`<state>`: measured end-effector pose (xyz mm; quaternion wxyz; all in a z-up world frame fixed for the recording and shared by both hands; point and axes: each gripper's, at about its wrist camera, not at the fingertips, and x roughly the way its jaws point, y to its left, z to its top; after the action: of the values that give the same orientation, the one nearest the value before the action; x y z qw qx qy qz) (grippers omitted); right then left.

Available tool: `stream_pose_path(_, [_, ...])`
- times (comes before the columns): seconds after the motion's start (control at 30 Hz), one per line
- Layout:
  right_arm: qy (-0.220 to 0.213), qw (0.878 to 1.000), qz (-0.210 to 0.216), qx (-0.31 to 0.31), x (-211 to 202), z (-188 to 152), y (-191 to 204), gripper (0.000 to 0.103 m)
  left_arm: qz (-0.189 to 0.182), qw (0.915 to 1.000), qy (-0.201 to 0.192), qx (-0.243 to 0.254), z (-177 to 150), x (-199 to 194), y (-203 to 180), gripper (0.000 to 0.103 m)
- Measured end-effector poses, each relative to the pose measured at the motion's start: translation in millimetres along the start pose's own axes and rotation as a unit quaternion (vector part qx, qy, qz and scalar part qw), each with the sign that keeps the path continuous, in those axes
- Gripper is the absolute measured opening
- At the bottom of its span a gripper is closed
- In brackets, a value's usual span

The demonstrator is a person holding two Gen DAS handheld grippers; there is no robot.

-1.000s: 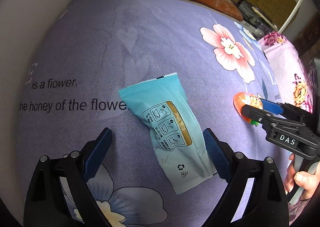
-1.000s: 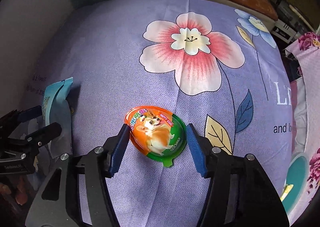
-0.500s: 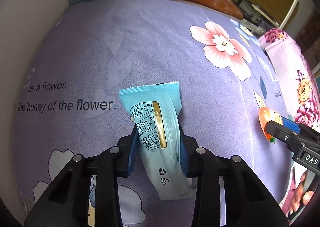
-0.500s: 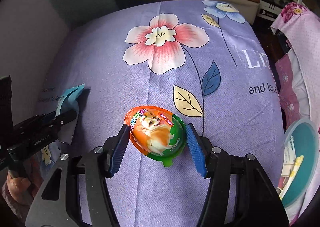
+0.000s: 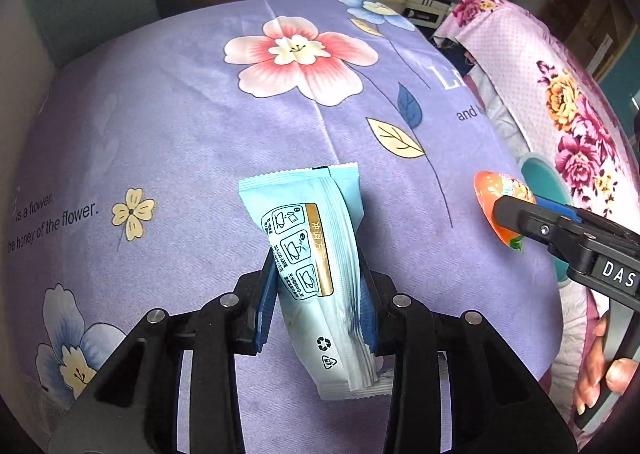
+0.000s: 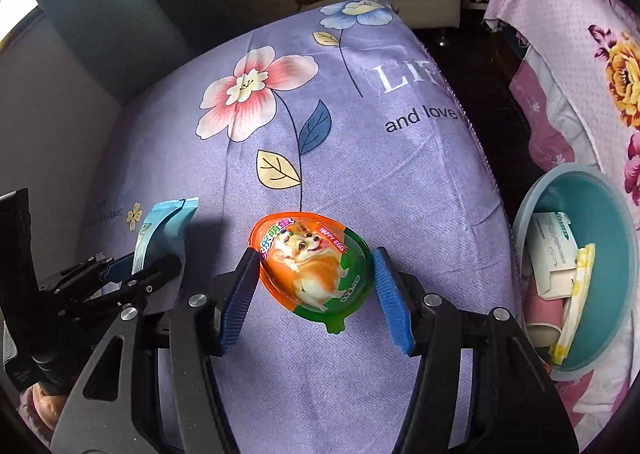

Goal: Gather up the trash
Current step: 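Carry blue wrapper and egg candy cup over the teal bin and release both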

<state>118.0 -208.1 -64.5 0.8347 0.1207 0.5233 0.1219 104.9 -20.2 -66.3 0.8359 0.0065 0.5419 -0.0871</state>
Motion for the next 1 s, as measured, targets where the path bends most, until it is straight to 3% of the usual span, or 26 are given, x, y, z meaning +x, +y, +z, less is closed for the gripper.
stream_pose_path(0.73, [-0.065,0.995,0.009,0.075,-56.1,-19.0,-95.7,0.056,-0.004,0.9945,0.006,0.104,3.8,8.6,-128.9,0.04])
stream_pose_path(1.0, [-0.1,0.988,0.002,0.12,-84.1,-23.9,-146.0,0.056,-0.027,0.9896,0.012,0.141,10.0,9.6,-177.3,0.04])
